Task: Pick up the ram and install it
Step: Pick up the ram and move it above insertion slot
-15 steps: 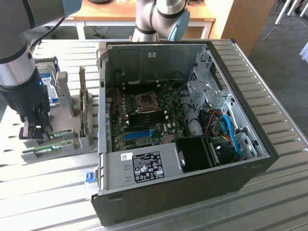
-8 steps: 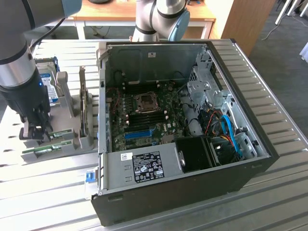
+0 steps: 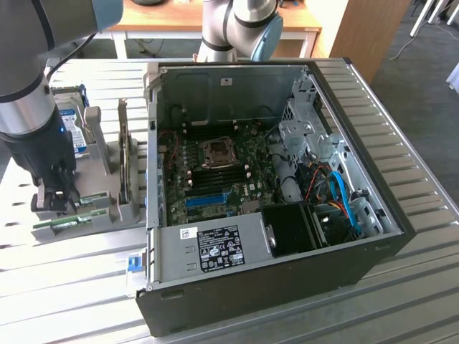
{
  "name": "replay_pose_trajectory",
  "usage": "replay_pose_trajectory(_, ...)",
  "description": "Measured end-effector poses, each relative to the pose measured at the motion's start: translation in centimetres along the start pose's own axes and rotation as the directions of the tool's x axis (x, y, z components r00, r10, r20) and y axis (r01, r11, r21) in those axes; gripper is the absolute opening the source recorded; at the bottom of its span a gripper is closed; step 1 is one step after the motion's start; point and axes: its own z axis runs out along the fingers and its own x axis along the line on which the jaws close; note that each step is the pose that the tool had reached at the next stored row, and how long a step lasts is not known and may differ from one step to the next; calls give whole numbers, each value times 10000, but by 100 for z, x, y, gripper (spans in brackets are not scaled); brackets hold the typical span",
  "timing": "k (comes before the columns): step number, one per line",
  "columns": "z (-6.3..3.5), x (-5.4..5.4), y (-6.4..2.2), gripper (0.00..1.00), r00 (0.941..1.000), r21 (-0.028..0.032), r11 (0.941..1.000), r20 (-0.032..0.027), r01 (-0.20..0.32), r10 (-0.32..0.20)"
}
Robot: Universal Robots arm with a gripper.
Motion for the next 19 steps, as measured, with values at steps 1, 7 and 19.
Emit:
replay_pose_trajectory(1,9,1,-1,31,10000,1,10000,0,0,0)
replay_pose_trajectory(7,18,2,-1,31,10000,1,10000,0,1,-1)
replay_pose_trajectory(19,20,5,-1,31,9993,-10,9993,-10,362,-362)
